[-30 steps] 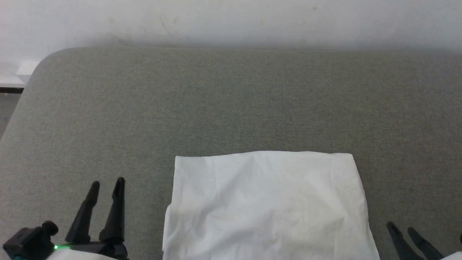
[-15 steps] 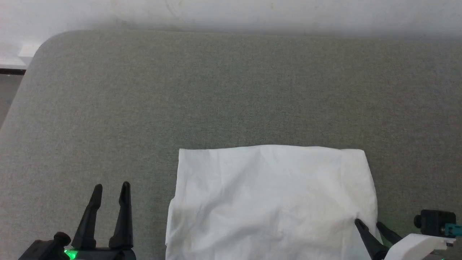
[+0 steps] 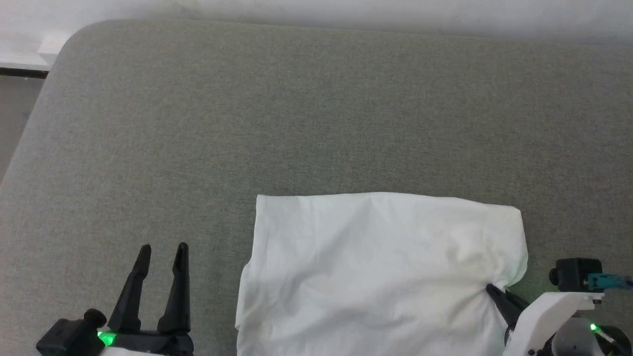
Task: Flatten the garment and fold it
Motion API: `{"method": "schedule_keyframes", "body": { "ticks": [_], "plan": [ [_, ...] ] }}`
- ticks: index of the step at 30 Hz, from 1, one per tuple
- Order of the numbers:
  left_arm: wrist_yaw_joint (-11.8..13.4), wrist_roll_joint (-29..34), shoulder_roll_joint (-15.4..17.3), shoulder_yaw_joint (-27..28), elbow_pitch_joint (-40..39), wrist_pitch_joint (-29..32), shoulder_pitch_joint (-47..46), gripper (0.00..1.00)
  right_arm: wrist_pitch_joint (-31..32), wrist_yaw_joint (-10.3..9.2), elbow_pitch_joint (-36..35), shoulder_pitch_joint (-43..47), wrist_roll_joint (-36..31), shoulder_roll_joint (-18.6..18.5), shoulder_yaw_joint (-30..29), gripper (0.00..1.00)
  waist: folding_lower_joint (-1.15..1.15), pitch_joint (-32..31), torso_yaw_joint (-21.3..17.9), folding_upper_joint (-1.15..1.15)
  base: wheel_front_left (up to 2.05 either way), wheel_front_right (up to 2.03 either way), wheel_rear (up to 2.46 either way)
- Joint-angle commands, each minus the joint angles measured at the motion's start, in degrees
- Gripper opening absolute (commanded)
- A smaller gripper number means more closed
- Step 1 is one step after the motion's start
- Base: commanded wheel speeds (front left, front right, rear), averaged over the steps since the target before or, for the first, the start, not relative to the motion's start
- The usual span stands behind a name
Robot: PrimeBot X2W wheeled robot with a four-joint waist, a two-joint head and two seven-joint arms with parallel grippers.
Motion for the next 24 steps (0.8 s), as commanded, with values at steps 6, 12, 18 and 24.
{"method": "schedule_keyframes", "body": {
  "ticks": [6, 12, 18, 24],
  "plan": [
    [-0.93, 0.29, -0.73, 0.19, 0.65, -0.27, -1.28, 1.00, 1.06, -0.10, 1.93, -1.97, -1.86, 1.44, -0.11, 0.00, 0.01, -0.41, 0.02, 0.00, 0.00, 0.00, 0.00],
    [-1.37, 0.23, -1.12, 0.23, 1.09, -0.27, -1.03, 1.00, 0.45, -0.10, 0.63, -4.11, -3.27, 1.53, -5.46, 0.00, 0.01, -1.44, -0.98, 0.00, 0.00, 0.00, 0.00],
    [-1.41, 0.11, -0.90, 0.16, 1.30, -0.15, -0.49, 1.00, 1.02, -0.10, -0.40, -5.72, -5.33, 1.05, -15.20, 0.00, 0.01, -2.51, -2.08, 0.00, 0.00, 0.00, 0.00],
    [-1.25, -0.05, -0.72, -0.33, 1.46, 0.48, 0.14, 1.00, 2.24, -0.10, -1.07, -5.11, -7.53, -0.29, -25.43, 0.00, 0.01, -3.84, -2.53, 0.00, 0.00, 0.00, 0.00]
  ]
}}
